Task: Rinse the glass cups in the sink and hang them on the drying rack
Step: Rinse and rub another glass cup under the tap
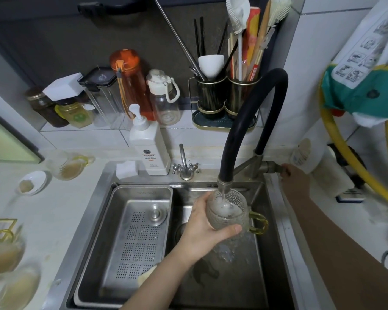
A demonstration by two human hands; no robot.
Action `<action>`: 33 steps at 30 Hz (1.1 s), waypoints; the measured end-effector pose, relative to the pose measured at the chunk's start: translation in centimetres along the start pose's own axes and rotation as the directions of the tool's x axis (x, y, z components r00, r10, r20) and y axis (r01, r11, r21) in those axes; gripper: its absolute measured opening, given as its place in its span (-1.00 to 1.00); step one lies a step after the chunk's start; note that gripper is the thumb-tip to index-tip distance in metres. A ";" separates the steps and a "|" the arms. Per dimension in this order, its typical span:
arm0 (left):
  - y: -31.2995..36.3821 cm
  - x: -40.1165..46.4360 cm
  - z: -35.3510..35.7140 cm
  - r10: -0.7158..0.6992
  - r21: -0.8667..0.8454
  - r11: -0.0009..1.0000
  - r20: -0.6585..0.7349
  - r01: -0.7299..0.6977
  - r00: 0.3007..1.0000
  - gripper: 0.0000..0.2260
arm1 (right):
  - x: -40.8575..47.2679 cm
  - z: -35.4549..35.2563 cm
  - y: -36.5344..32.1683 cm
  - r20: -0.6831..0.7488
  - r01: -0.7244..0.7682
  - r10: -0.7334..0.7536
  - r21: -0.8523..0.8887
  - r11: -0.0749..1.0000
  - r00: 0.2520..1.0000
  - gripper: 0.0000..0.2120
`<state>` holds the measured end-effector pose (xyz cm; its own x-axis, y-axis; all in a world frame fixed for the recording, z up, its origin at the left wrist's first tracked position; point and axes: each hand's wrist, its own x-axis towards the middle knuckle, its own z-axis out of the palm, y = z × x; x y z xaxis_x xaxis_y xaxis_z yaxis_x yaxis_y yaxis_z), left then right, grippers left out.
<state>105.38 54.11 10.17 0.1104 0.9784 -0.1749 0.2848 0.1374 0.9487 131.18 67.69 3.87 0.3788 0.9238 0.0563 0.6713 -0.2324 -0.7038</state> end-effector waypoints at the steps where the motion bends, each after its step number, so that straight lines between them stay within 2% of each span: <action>1: 0.0 0.0 0.0 -0.003 0.004 1.000 0.001 0.003 1.000 -0.26 | -0.6 -0.1 -0.5 0.009 -0.014 0.013 0.020 1.000 1.000 -0.85; 3: -0.1 0.1 -0.2 0.005 0.012 1.000 0.003 -0.005 1.000 -0.28 | -2.8 -0.4 -1.7 0.051 -0.063 0.058 0.097 0.993 0.997 -0.77; 5: -0.4 0.4 -0.5 0.002 0.013 1.000 0.002 -0.002 1.000 -0.29 | -6.0 -0.4 -2.9 0.065 -0.052 0.042 0.168 0.984 0.997 -0.65; 9: -0.9 0.6 -1.3 -0.018 0.013 1.000 0.003 0.017 1.000 -0.26 | -12.7 -1.3 -6.0 0.152 0.031 -0.074 0.268 0.963 0.986 -0.68; 11: -0.6 0.6 -1.8 -0.018 0.016 1.000 -0.007 0.018 1.000 -0.36 | -15.0 -1.6 -7.0 0.321 0.024 -0.157 0.384 0.923 0.934 -0.64; 13: -0.2 0.5 -2.2 -0.002 -0.003 1.000 0.003 0.002 1.000 -0.45 | -16.2 -1.8 -7.6 0.479 0.000 -0.246 0.457 0.889 0.843 -0.55; 15: 0.7 0.2 -2.3 0.024 -0.036 0.999 0.051 -0.022 0.998 -0.48 | -17.1 -2.2 -8.1 0.539 -0.051 -0.251 0.483 0.874 0.804 -0.54; 17: 0.8 -0.2 -2.4 0.042 -0.046 0.998 0.119 -0.037 0.992 -0.49 | -18.0 -2.8 -8.4 0.524 -0.046 -0.280 0.524 0.850 0.805 -0.66; 20: -1.1 -0.6 -3.2 0.039 -0.032 0.999 0.198 -0.033 0.979 -0.46 | -19.2 -3.0 -8.2 0.537 -0.056 -0.288 0.534 0.844 0.793 -0.62; 22: -1.9 -0.4 -4.2 0.025 -0.009 1.000 0.216 -0.023 0.976 -0.25 | -19.6 -2.8 -8.9 0.561 -0.067 -0.309 0.551 0.832 0.768 -0.60; 24: -2.1 0.4 -4.7 0.010 0.000 1.000 0.218 -0.010 0.976 -0.16 | -19.0 -2.8 -9.7 0.553 -0.056 -0.309 0.545 0.836 0.774 -0.60; 28: -0.8 2.0 -3.0 0.033 0.005 0.999 0.243 -0.035 0.969 -0.14 | -17.8 -3.8 -9.1 0.476 -0.066 -0.270 0.578 0.813 0.837 -0.56; 30: -0.8 1.7 -2.1 0.056 0.047 0.996 0.262 -0.071 0.963 -0.19 | -18.4 -4.3 -8.2 0.436 -0.069 -0.237 0.579 0.812 0.868 -0.56; 33: -2.0 1.0 -2.8 0.063 0.044 0.996 0.273 -0.078 0.960 -0.24 | -19.5 -3.8 -8.2 0.433 -0.023 -0.263 0.552 0.834 0.862 -0.56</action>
<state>102.25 55.22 8.87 0.3838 0.9057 -0.1799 0.3171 0.0537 0.9469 120.68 50.40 11.19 -0.1262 0.9893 -0.0731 0.1993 -0.0469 -0.9788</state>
